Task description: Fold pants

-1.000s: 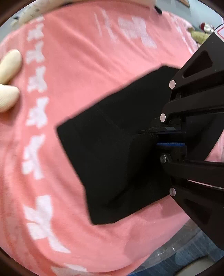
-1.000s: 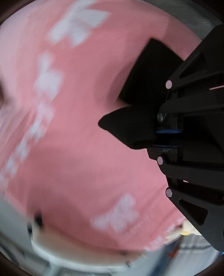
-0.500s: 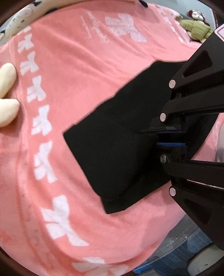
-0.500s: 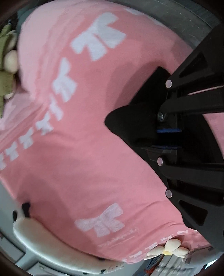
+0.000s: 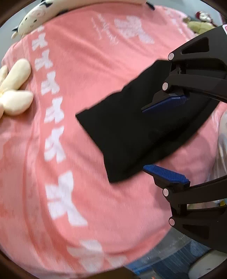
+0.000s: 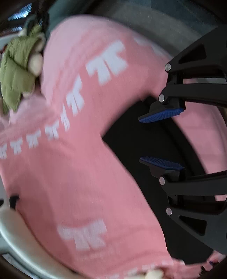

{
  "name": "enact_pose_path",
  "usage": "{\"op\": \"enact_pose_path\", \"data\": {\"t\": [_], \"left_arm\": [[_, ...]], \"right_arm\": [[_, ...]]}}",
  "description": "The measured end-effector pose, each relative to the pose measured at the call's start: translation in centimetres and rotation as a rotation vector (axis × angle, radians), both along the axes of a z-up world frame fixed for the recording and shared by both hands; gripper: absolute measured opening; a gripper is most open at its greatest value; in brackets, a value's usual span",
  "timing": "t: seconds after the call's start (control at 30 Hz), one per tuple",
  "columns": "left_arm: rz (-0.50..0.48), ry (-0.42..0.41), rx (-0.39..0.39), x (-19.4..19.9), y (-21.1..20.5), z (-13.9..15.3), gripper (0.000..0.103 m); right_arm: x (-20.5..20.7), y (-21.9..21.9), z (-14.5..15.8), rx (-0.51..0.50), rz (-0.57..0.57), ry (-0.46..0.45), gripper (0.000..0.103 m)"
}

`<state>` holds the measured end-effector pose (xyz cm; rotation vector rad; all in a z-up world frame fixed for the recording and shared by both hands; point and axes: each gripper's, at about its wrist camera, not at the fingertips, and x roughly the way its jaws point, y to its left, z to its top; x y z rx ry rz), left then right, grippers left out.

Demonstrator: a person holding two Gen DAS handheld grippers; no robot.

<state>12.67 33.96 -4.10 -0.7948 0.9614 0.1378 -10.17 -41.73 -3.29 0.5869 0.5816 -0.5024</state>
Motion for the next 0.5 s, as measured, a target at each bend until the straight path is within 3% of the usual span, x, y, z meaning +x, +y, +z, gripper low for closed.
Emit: {"op": "enact_pose_path", "data": {"t": [0.07,0.1,0.2,0.23,0.27,0.33,0.37,0.43,0.5], "left_arm": [[-0.006,-0.01,0.0,1.2,-0.6,-0.3,0.075],[-0.007,-0.01,0.003,1.8,-0.8,-0.7,0.076],[0.034,0.042,0.01,3.3,-1.4,-2.8,0.074],[0.056,0.036,0.019,3.3,-1.5,-3.0,0.059],[0.054,0.022,0.042,3.1,-1.6,-2.7,0.007],[0.008,-0.012,-0.012,2.6,-1.3,-2.0,0.009],[0.015,-0.04,-0.028,1.9,-0.9,-1.4,0.009],[0.004,-0.055,-0.037,1.4,-0.4,-0.8,0.009],[-0.012,-0.044,-0.044,1.2,-0.2,-1.0,0.009]], "right_arm": [[2.0,4.2,0.2,0.048,0.172,-0.021,0.041],[3.4,6.3,0.2,0.045,0.243,-0.017,0.041],[7.6,15.0,-0.6,0.08,0.514,0.02,0.054],[8.6,17.5,-1.0,0.089,0.576,0.024,0.055],[9.6,20.0,-1.4,0.089,0.652,0.04,0.055],[11.0,25.7,-2.2,0.026,0.789,0.082,0.056],[11.7,28.7,-3.0,0.045,0.884,0.11,0.056],[12.8,32.3,-4.4,0.128,0.997,0.144,0.055],[13.7,34.3,-6.0,0.224,1.023,0.163,0.055]]}}
